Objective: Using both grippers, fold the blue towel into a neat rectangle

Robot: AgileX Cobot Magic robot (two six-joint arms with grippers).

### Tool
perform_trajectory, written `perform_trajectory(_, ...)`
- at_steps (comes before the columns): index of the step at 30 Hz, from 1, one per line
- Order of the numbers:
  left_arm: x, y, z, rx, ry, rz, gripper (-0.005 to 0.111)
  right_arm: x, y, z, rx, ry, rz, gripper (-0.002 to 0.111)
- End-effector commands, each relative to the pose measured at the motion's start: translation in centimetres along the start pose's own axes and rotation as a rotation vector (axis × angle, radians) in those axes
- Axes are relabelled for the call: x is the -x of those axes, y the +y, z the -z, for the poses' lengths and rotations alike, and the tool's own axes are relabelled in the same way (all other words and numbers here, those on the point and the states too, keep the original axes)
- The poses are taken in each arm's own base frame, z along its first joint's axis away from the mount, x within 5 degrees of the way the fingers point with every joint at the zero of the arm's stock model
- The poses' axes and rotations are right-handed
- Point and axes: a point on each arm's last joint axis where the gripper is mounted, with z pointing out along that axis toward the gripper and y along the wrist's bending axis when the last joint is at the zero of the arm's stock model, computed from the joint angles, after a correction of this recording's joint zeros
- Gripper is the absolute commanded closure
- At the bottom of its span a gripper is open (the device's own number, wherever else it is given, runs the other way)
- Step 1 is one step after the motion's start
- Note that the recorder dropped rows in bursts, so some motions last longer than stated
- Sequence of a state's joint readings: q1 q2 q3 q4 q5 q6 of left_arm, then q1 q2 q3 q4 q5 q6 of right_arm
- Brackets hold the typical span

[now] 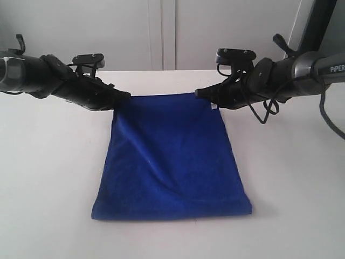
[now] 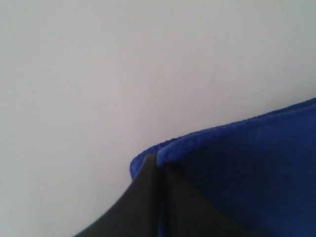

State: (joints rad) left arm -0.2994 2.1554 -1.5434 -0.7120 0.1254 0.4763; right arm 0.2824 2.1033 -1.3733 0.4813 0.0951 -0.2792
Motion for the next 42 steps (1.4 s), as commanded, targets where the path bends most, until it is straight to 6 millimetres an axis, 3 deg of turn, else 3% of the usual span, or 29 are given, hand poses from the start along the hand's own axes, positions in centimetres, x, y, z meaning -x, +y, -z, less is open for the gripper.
perform_trajectory(1, 0.2, -0.6, 0.0, -0.01, -0.009, 0.0, 0.107, 0.2, 0.0, 0.0, -0.007, -0.024, 0.024, 0.108)
perform_trajectory(21, 0.3, -0.5, 0.0, 0.0, -0.023, -0.001, 0.107, 0.0, -0.4, -0.3, -0.024, -0.023, 0.169, 0.108)
perform_trajectory(29, 0.3, -0.5, 0.0, 0.0, -0.023, -0.001, 0.107, 0.2, -0.5, -0.3, -0.039, -0.04, 0.335, 0.108)
perform_trajectory(42, 0.3, -0.5, 0.0, -0.001, -0.021, -0.001, 0.107, 0.2, -1.5, -0.3, -0.05, -0.02, 0.126, 0.108)
